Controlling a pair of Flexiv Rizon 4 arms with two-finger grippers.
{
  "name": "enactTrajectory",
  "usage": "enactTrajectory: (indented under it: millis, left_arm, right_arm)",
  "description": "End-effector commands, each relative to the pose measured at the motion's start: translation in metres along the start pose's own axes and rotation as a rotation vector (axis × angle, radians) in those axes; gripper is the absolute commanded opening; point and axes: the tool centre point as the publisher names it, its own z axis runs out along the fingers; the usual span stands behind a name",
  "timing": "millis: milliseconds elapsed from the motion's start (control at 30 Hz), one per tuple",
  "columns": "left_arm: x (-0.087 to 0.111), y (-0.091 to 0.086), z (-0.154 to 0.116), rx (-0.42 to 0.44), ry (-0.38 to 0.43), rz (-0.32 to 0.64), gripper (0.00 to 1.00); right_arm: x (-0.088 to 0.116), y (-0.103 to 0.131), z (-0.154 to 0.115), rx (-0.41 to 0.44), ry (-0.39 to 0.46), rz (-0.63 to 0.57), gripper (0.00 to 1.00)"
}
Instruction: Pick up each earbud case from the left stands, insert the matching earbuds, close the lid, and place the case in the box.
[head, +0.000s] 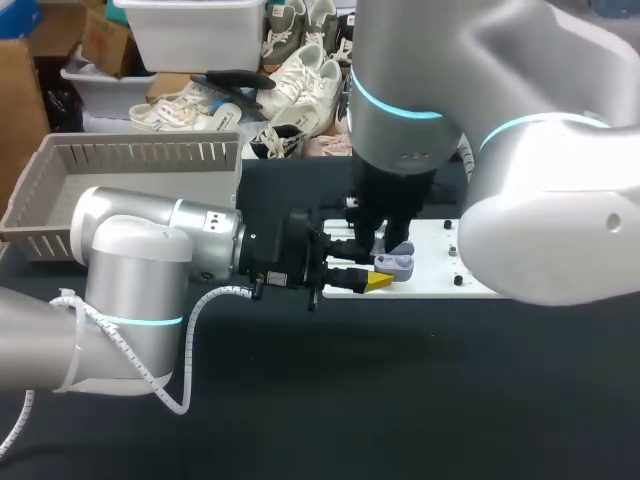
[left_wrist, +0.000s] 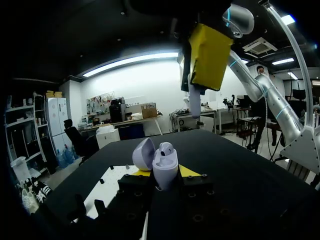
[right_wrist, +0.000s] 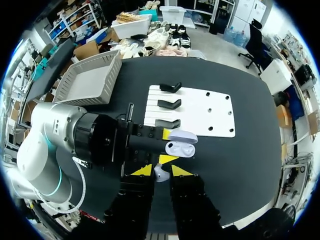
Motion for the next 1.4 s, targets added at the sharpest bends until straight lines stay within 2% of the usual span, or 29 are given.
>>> enactTrajectory:
  millis: [33, 400, 1400]
  left_arm:
    - [0.0, -0.001, 0.0, -0.005, -0.001, 0.001, 0.0]
    - [0.0, -0.001, 0.0, -0.005, -0.001, 0.001, 0.0]
    - [0.0, -0.001, 0.0, -0.005, -0.001, 0.001, 0.0]
  right_arm:
    - [-0.007, 0.007, 0.009, 0.023, -0.007, -0.011, 0.0]
    - [-0.009, -0.006, 0.023, 0.066, 0.005, 0.046, 0.0]
    - [-0.009, -0.016, 0.04, 0.06, -0.013, 0.093, 0.0]
